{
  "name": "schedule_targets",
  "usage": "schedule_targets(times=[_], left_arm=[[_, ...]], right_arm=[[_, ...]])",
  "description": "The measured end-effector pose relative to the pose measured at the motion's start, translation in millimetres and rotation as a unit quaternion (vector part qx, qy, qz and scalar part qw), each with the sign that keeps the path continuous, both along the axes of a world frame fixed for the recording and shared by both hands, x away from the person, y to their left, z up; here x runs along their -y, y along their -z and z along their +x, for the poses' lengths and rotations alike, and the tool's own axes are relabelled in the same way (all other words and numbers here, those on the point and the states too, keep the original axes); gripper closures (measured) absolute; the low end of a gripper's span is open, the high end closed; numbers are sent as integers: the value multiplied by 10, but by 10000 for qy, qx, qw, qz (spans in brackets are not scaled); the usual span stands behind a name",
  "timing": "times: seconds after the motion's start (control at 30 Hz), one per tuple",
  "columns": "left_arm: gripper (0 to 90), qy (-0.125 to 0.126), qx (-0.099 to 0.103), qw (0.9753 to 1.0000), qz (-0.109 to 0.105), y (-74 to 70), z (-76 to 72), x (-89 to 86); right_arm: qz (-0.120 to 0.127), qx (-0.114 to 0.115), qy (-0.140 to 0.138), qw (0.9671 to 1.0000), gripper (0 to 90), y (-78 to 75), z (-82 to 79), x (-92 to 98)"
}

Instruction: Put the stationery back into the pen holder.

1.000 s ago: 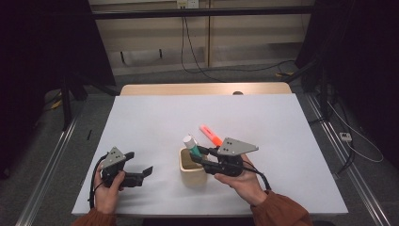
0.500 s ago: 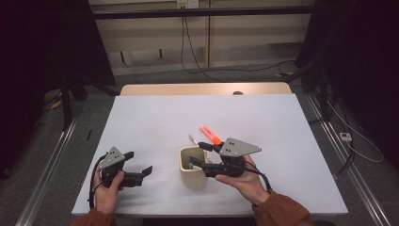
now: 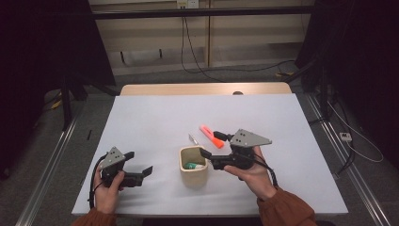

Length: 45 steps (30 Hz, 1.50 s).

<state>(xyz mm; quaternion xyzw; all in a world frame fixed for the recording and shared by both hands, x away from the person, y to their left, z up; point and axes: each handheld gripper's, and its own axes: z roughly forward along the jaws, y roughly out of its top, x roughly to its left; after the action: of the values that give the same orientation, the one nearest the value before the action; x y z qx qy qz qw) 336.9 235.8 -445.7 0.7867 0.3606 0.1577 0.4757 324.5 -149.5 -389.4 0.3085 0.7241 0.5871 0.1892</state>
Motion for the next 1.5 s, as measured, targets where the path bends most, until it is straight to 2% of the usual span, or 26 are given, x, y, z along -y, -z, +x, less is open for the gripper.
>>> schedule_targets(times=[0.27,0.4,0.63,0.9,0.97,1.07,1.17,1.3,1.5], left_arm=[[48,5,-13,10000,-16,1,2,-2],[48,-17,-11,10000,-30,1,3,-2],[48,-1,-46,10000,-18,5,7,2],[48,29,-75,10000,-37,10,8,12],[48,31,-27,10000,3,6,11,3],[48,23,-58,10000,-12,8,11,4],[48,28,-75,10000,-40,9,21,9],[48,40,-76,10000,-37,10,17,9],[48,58,-75,10000,-27,14,25,15]], right_arm=[[-116,-206,317,9992,143,-13,77,184],[-141,-395,449,9981,111,-15,130,315],[-392,-724,741,9938,90,85,218,444],[-850,-982,764,9886,72,171,297,483],[-920,-1056,770,9872,71,186,320,504],[-994,-1206,672,9854,68,218,364,531],[-1143,-1368,684,9816,65,258,413,553],[-1184,-1587,703,9777,59,313,482,571],[-1304,-1684,674,9747,73,354,594,545]])
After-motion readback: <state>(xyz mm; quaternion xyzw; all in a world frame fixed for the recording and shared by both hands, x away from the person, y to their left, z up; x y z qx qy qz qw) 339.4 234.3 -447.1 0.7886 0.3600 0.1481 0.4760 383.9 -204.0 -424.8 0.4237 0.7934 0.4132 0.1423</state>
